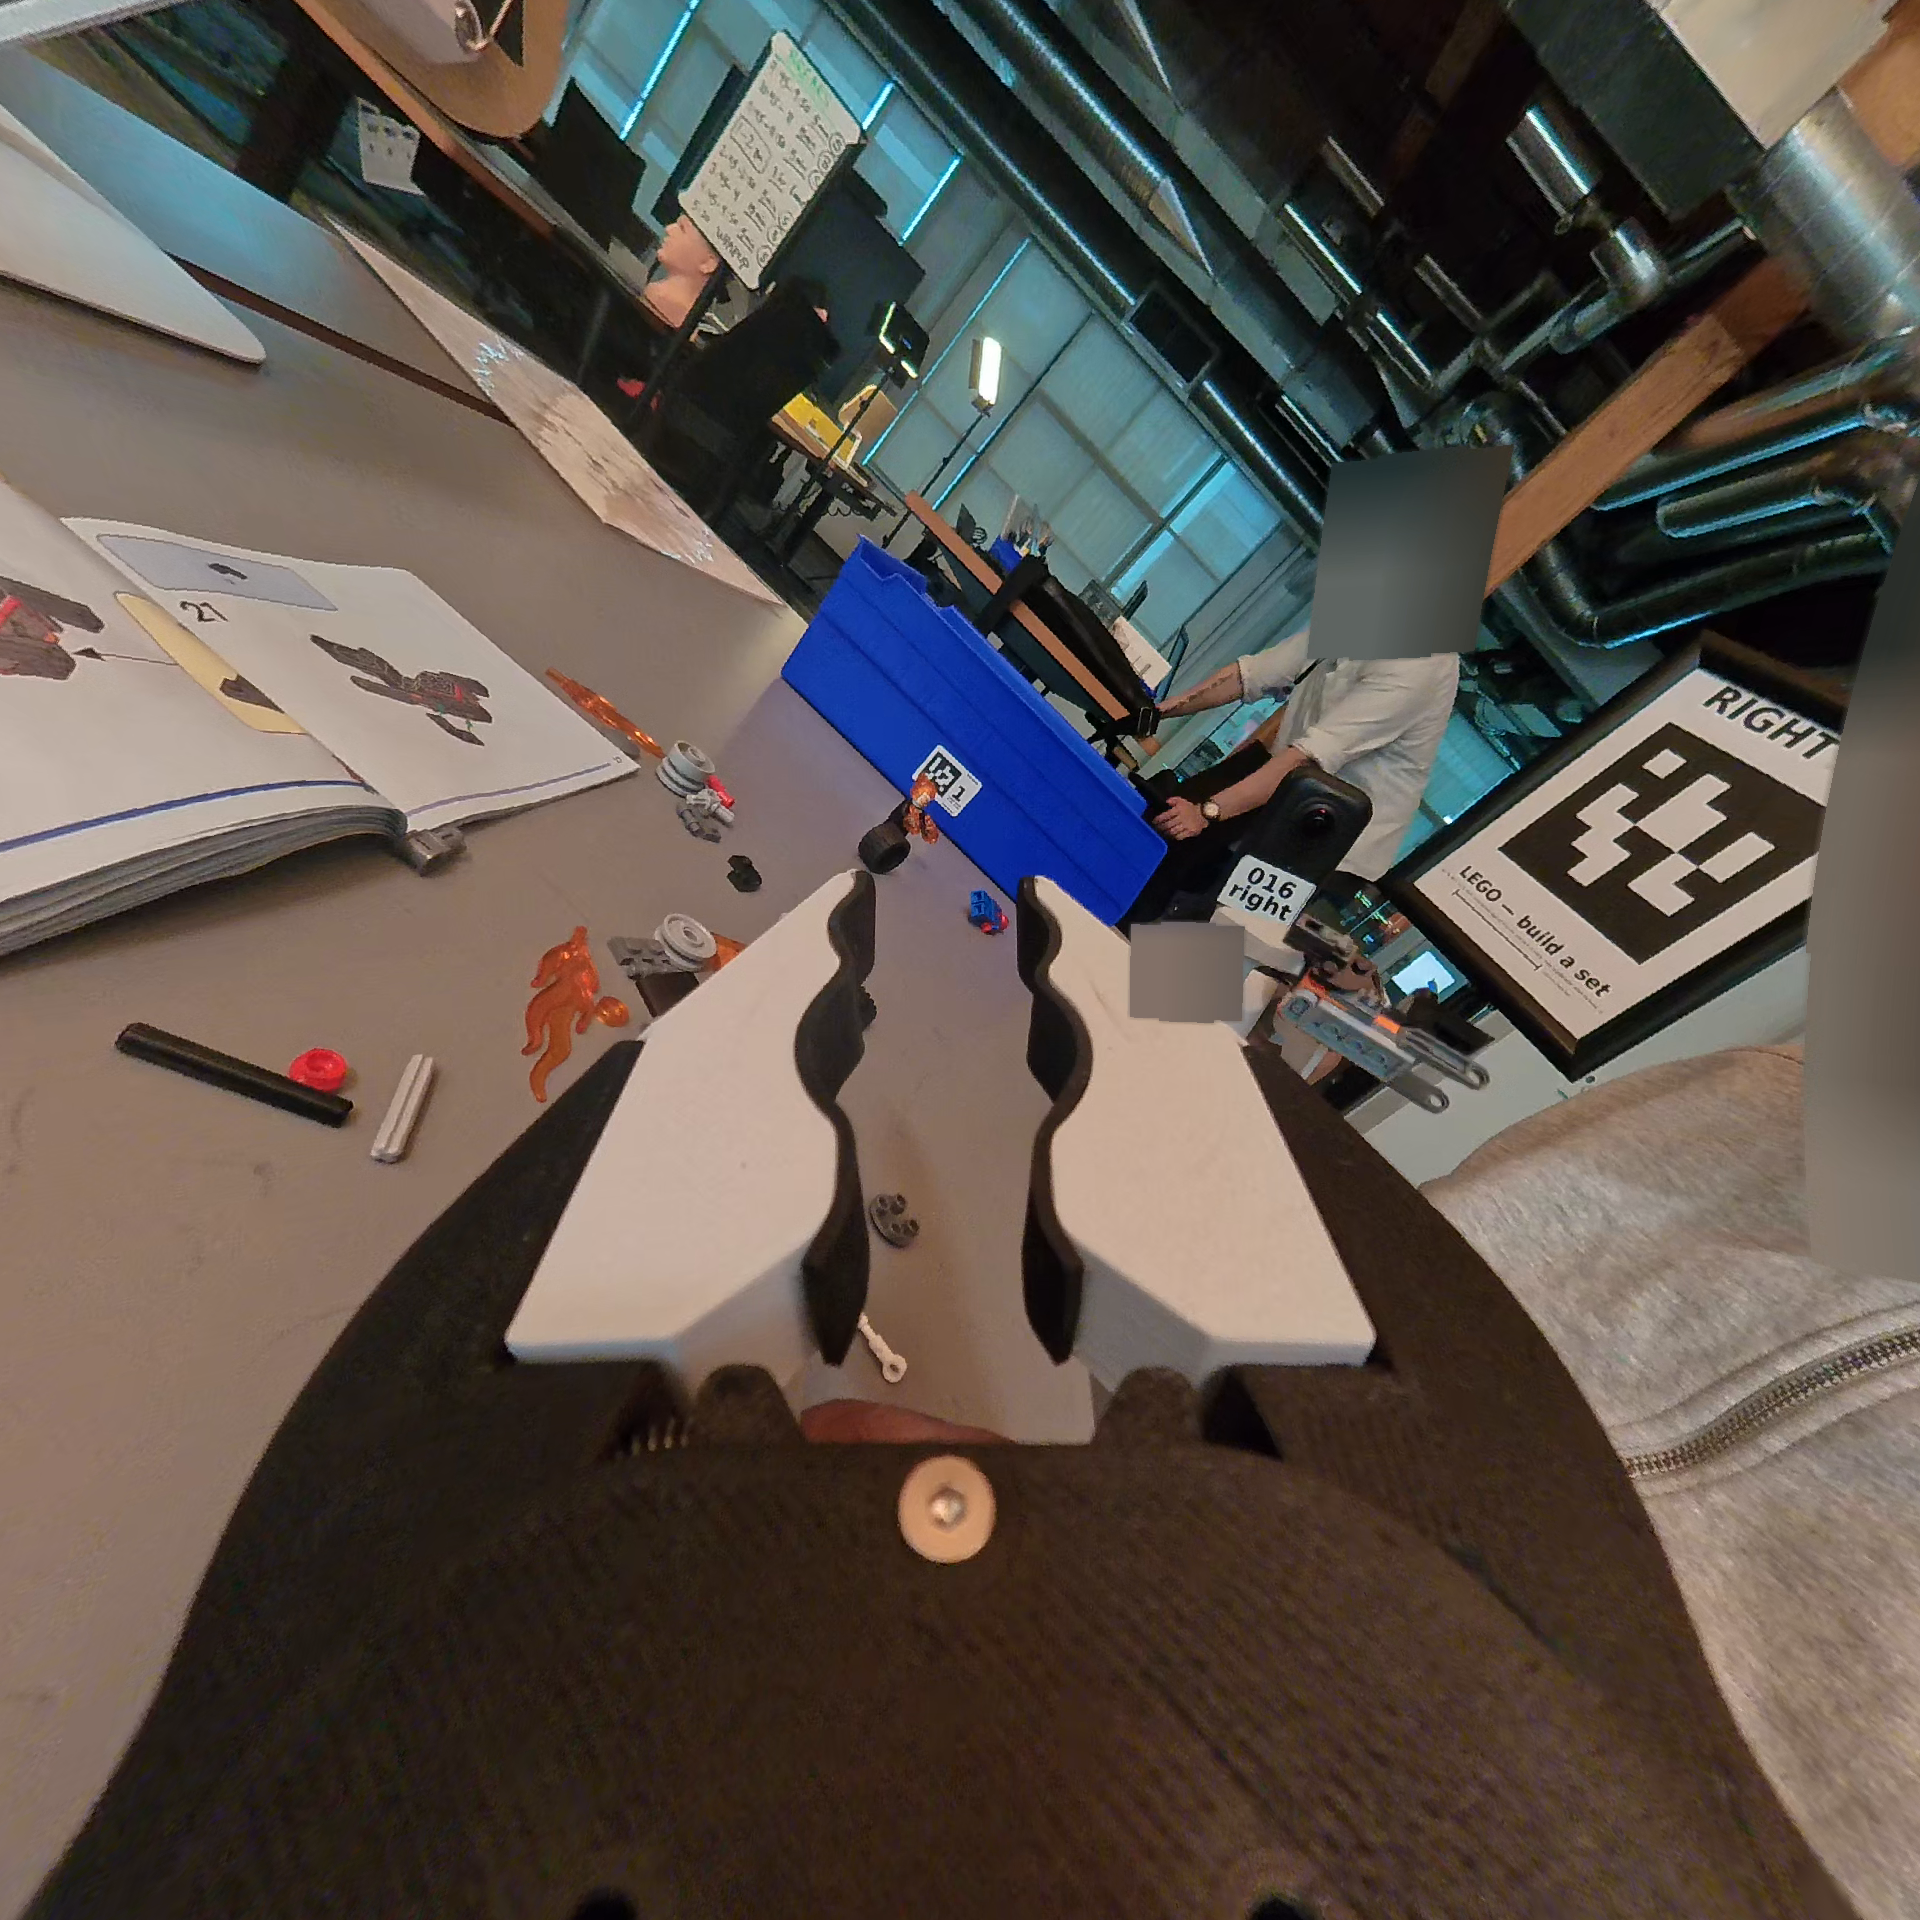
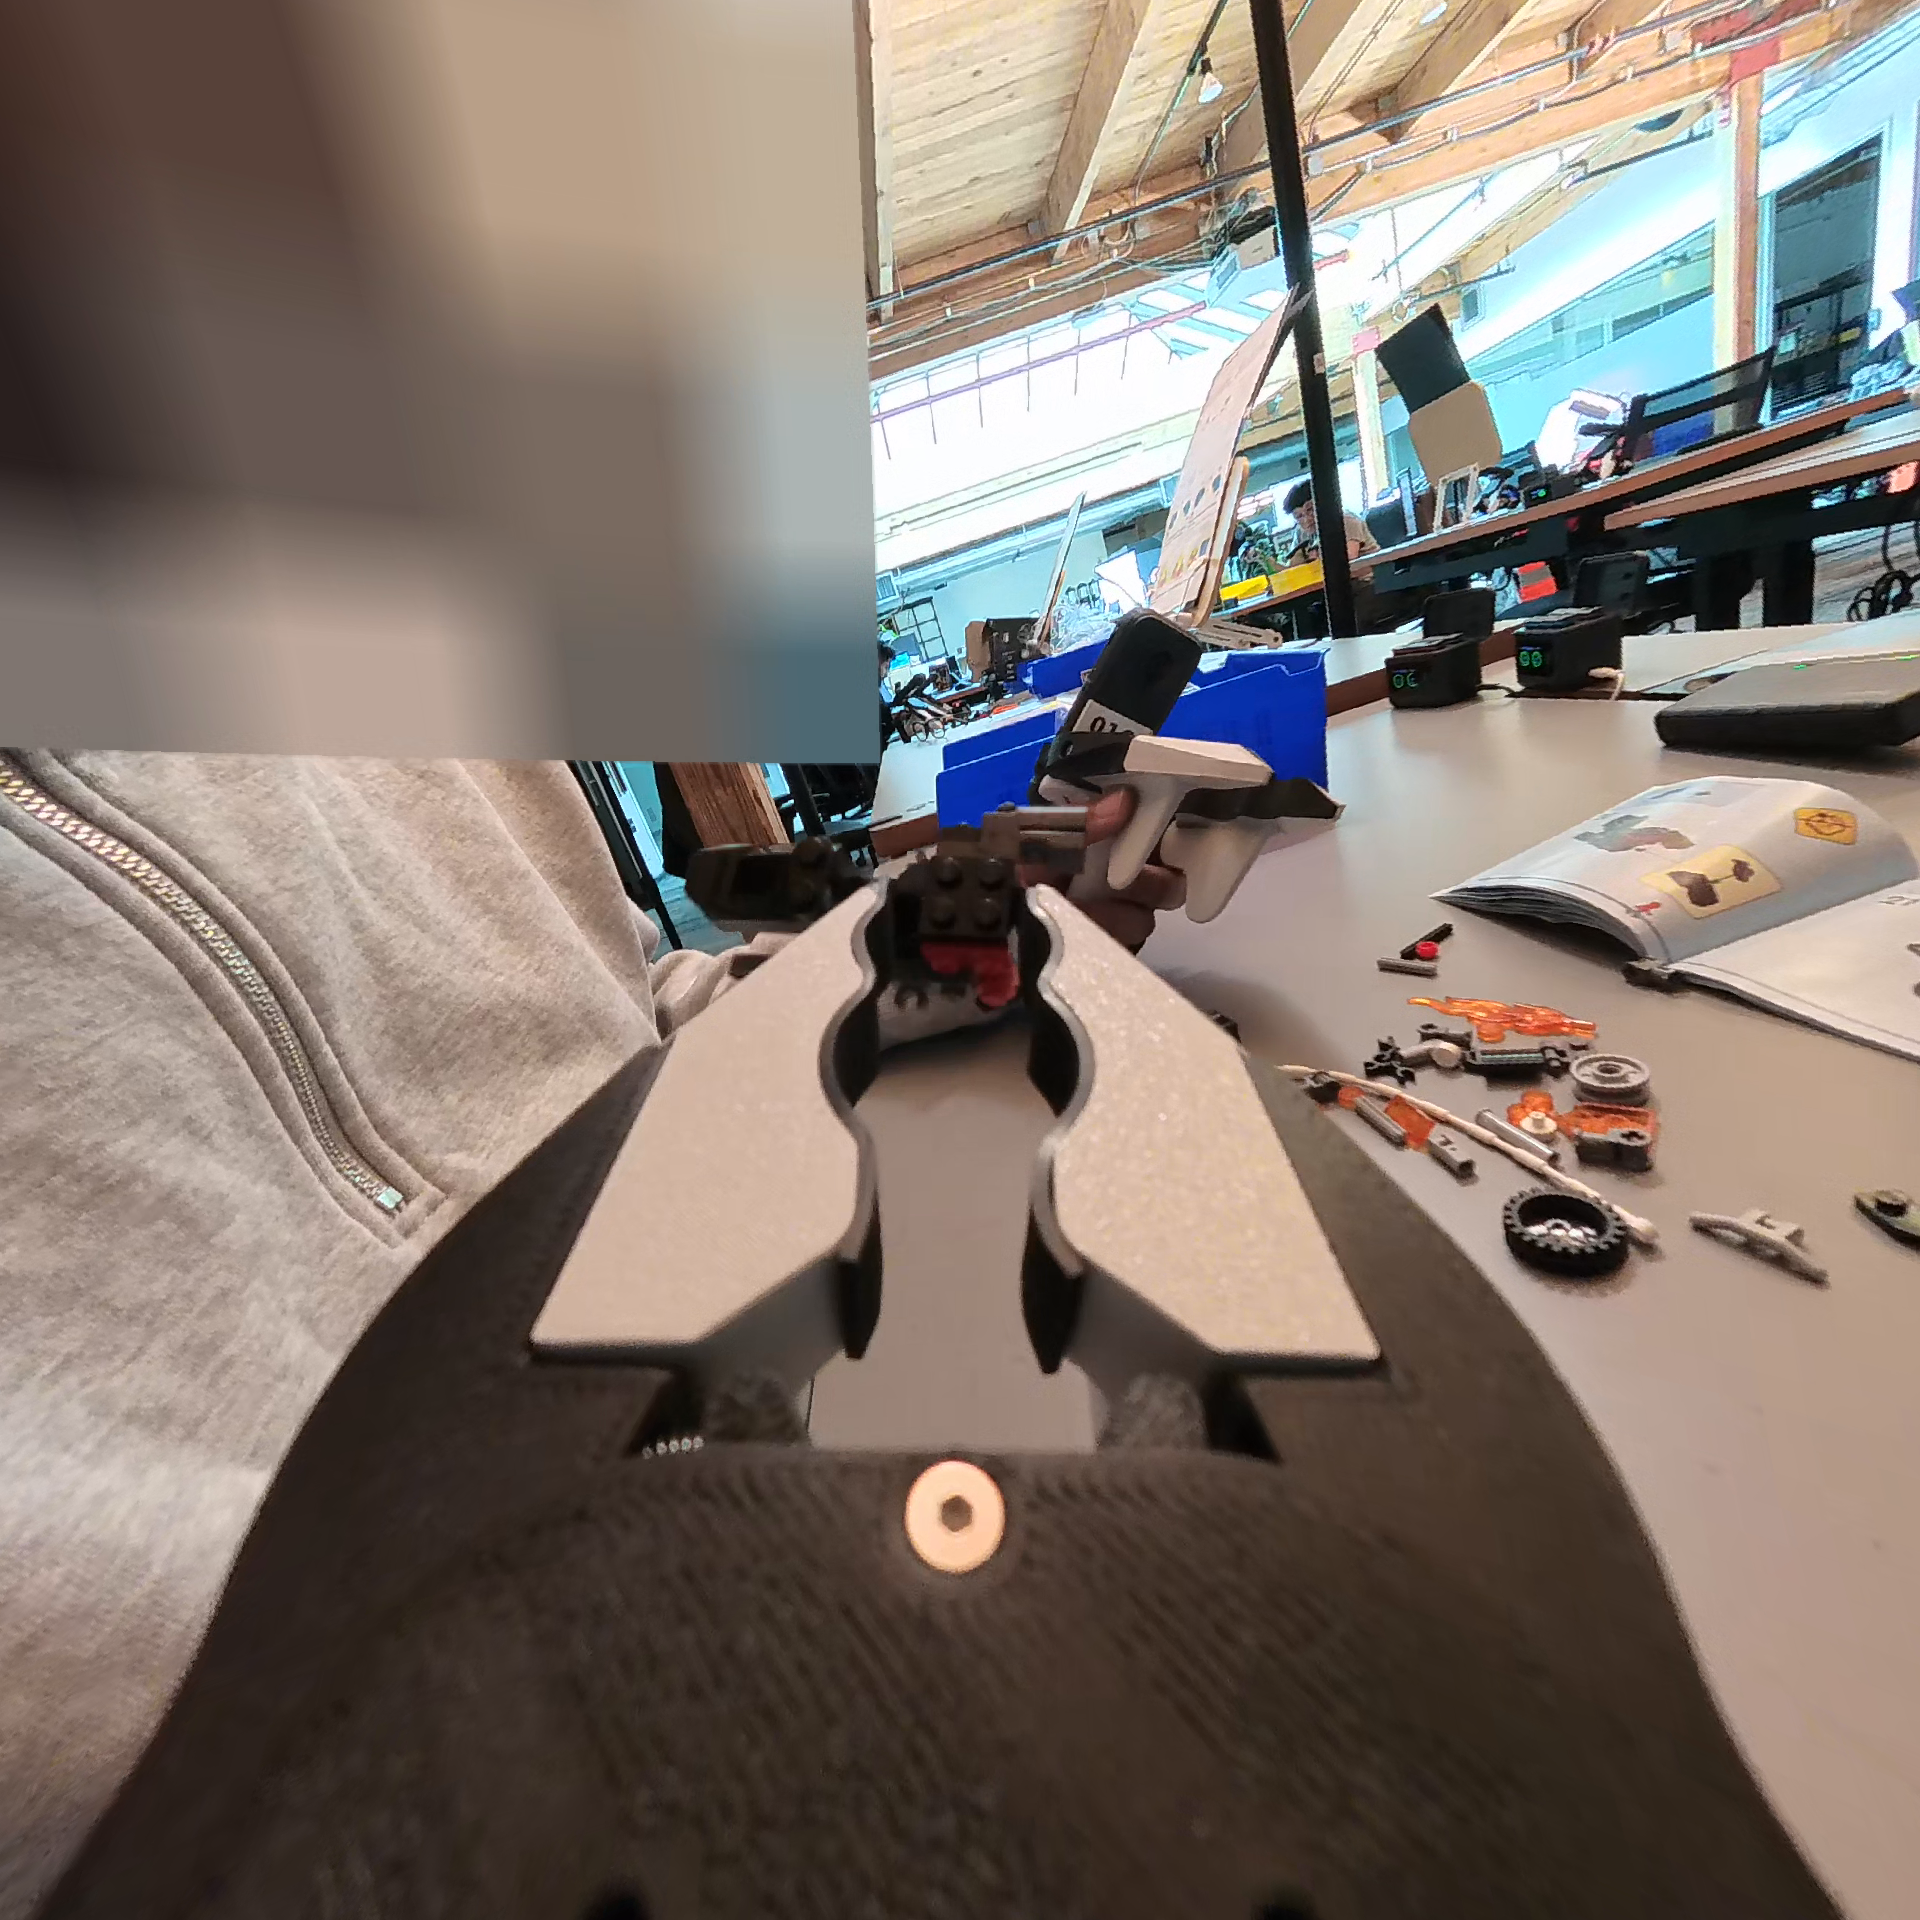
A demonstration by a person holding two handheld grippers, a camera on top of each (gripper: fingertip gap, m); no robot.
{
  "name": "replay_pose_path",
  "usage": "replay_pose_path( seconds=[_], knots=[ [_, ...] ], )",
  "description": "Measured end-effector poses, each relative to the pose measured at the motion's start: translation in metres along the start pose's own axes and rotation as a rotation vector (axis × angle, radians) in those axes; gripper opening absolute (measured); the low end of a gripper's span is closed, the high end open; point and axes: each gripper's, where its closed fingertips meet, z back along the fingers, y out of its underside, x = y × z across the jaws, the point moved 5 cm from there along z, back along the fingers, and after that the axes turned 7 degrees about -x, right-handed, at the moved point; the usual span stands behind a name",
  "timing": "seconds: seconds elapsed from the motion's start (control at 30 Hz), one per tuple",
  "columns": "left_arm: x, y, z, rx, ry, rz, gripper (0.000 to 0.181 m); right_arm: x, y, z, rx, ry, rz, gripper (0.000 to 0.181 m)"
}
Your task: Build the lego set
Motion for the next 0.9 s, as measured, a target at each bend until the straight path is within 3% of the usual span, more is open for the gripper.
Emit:
replay_pose_path(
  seconds=[0.13,0.37,0.53,0.7,0.9],
  knots=[
    [0.0,0.0,0.0,-0.002,-0.002,0.0,0.025,-0.004,0.005,-0.005,0.044,0.09,0.009,0.021],
    [-0.003,-0.01,0.006,-0.055,-0.015,-0.052,0.02,-0.031,0.026,-0.007,0.395,0.493,0.135,0.022],
    [-0.002,-0.03,0.03,-0.172,-0.18,-0.229,0.018,-0.044,0.04,0.0,0.52,0.655,0.118,0.022],
    [-0.004,-0.012,0.032,0.059,-0.319,-0.394,0.022,-0.051,0.054,0.003,0.61,0.704,0.121,0.022],
    [-0.001,0.032,0.041,0.356,-0.444,-0.449,0.021,-0.059,0.063,0.007,0.682,0.76,0.133,0.022]
  ],
)
